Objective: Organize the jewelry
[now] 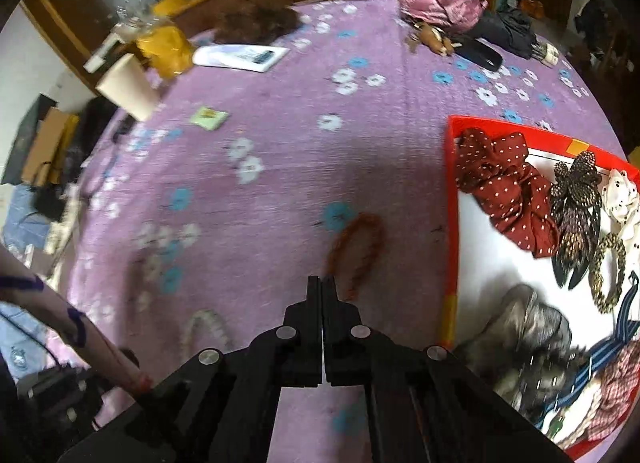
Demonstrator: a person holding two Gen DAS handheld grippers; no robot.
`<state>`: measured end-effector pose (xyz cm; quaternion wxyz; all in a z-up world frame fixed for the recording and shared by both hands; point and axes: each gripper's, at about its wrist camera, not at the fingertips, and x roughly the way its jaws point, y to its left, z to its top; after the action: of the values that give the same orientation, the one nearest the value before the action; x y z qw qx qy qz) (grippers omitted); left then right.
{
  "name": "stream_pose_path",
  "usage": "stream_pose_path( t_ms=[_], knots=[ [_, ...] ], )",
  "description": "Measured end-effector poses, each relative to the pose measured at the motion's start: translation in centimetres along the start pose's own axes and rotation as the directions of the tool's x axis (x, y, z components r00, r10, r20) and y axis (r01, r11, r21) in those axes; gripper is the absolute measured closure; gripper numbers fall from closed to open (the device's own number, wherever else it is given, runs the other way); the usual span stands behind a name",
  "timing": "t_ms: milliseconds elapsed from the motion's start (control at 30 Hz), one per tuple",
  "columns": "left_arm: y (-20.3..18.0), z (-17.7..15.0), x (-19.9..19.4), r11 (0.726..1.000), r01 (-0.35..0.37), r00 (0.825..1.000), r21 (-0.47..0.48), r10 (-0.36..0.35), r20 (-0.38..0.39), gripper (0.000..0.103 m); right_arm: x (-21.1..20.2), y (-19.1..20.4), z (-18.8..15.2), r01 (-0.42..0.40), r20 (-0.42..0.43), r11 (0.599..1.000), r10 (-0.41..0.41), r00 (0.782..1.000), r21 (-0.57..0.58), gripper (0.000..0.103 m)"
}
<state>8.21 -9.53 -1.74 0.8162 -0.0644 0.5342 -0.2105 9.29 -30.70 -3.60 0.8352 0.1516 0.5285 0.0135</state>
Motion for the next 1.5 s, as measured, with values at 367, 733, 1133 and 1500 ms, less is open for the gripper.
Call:
stream_pose_path(
  t_ms=[367, 733, 1133, 1500],
  knots=[
    [0.2, -0.4, 2.9, 0.998, -0.059, 0.997, 0.008, 0.06, -0.04, 0.102, -0.2, -0.8, -1.3, 0.073, 0.023, 0.997, -0.073, 0.997, -0.002, 0.055],
    [-1.3, -0.1, 6.3, 1.0, -0.002, 0.997, 0.023, 0.004, -0.082, 0.073, 3.0, -1.0, -0.1, 0.113, -0.008, 0.994, -0.113, 0.994, -0.007, 0.055],
    [-1.9, -0.4, 6.5, 0.998, -0.023, 0.994, 0.054, 0.029, -0.108, 0.1, 3.5, -0.5, 0.4, 0.162, 0.012, 0.985, -0.161, 0.987, -0.058, 0.088],
    [-1.3, -0.8, -0.5, 0.997, 0.076, 0.997, -0.031, -0.076, -0.008, 0.1, -0.1, 0.1, -1.2, 0.004, 0.036, 1.0, -0.004, 0.999, -0.017, 0.103]
  ],
)
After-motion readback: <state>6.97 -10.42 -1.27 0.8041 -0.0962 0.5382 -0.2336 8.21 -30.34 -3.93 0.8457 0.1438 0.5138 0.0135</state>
